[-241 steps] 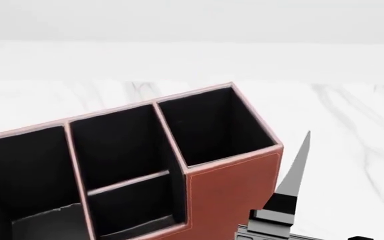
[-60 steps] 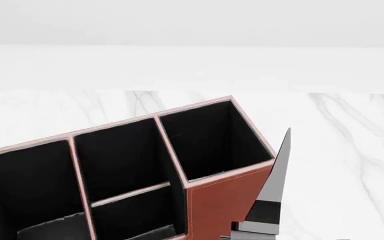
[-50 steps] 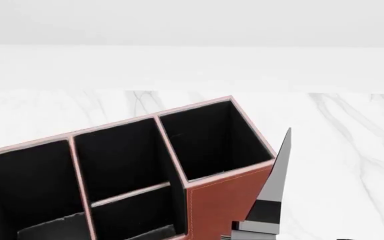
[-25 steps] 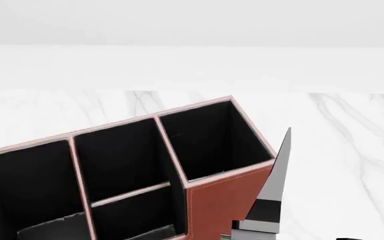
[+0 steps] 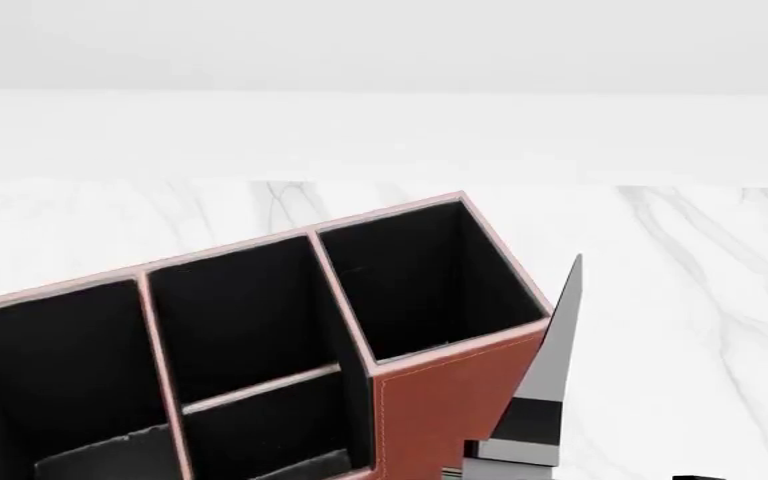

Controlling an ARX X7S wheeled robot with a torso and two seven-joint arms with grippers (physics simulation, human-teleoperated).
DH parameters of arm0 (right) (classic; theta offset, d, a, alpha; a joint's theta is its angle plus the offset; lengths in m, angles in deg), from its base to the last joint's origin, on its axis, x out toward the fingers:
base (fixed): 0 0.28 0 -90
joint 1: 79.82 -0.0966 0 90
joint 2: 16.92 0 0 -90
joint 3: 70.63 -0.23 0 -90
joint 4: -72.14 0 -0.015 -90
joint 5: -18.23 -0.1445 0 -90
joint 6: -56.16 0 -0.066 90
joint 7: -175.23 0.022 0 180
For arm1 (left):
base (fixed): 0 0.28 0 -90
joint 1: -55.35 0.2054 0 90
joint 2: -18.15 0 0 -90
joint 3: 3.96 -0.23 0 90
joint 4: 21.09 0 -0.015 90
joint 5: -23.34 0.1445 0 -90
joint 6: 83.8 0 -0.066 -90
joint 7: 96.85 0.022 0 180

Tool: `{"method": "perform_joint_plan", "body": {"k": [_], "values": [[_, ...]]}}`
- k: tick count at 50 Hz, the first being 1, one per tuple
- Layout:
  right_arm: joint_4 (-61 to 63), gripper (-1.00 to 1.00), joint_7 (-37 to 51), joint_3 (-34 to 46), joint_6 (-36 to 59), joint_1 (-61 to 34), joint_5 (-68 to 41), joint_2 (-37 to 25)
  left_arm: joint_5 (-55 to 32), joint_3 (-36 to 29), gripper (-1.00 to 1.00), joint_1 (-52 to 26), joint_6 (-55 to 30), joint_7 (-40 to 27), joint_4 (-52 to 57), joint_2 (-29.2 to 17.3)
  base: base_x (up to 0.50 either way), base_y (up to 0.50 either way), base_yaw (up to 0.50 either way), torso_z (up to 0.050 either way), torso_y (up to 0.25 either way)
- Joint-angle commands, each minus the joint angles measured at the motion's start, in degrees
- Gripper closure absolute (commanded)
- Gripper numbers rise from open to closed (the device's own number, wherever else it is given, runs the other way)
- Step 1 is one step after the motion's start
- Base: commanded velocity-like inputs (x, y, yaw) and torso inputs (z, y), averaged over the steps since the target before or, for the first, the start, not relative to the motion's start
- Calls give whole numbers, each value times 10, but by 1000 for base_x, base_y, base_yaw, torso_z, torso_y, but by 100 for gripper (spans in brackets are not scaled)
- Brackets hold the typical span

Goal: Pick up the book and place it in the front compartment of the caddy.

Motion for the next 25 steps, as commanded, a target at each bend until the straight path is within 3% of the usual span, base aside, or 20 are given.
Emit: {"method": "perform_joint_plan", "body": {"k": [1, 6, 15, 25], "values": [[-1, -100, 2, 1, -4, 0, 0, -2, -51, 42, 100, -54, -13, -25, 54, -18, 0, 0, 0, 0, 0], [0, -100, 2, 2, -5, -1, 0, -3, -121, 69, 100, -96, -31, -65, 65, -29, 0, 0, 0, 0, 0], [5, -100, 7, -1, -8, 0, -5, -10, -238, 101, 100, -206, -80, -46, 83, -32, 0, 0, 0, 0, 0], [6, -100, 8, 4, -9, -3, -5, -9, -279, 126, 100, -307, -122, -22, 34, -36, 0, 0, 0, 0, 0]]}}
